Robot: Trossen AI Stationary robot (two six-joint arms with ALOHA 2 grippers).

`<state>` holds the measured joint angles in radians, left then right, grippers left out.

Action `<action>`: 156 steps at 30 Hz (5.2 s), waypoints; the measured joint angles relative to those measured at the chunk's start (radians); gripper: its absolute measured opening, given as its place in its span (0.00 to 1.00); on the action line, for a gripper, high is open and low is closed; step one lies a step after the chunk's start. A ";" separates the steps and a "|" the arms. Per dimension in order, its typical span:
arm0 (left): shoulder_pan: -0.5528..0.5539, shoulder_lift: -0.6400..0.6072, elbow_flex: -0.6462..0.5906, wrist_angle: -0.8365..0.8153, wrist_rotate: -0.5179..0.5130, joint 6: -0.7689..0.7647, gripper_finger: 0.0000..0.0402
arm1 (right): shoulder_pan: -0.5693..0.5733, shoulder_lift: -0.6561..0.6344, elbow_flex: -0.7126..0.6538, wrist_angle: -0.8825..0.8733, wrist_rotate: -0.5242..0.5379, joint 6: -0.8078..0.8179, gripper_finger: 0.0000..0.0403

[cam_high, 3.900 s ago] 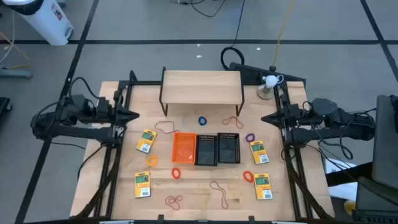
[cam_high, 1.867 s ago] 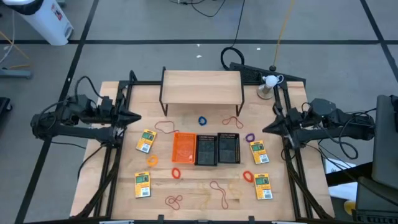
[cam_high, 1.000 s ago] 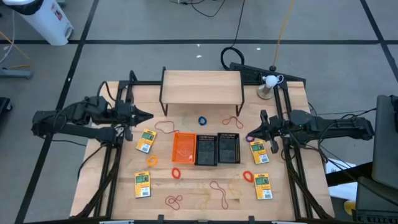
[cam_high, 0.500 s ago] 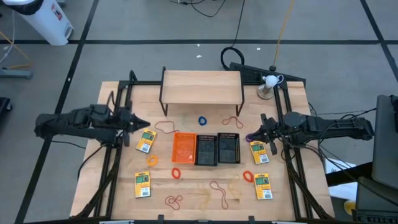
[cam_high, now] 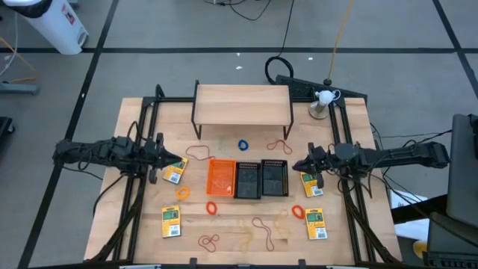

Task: Pick & Place Office Desk Supplies
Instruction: Put the crayons box into the orange bin

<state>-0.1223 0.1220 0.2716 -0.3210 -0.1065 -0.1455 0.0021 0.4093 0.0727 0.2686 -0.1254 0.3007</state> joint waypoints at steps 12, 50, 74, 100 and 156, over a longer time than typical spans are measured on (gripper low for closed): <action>0.000 -0.033 -0.111 0.059 -0.079 -0.119 0.05 | 0.000 -0.001 -0.018 0.078 -0.008 -0.077 0.00; 0.000 0.064 0.021 -0.027 -0.183 -0.111 0.05 | 0.000 0.001 -0.021 0.018 -0.001 -0.096 0.00; 0.095 0.830 0.583 -0.807 -0.054 -0.156 0.05 | -0.001 0.001 -0.021 0.018 0.002 -0.107 0.00; 0.469 1.061 0.583 -0.811 0.283 0.166 0.05 | -0.001 0.002 -0.021 0.011 0.002 -0.104 0.00; 0.402 1.063 0.583 -0.745 0.060 0.125 0.43 | -0.001 0.002 -0.021 0.010 0.001 -0.107 0.00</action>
<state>0.2793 1.1854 0.8543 -1.0663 -0.0460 -0.0202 0.0014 0.4110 0.0513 0.2790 -0.1242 0.1932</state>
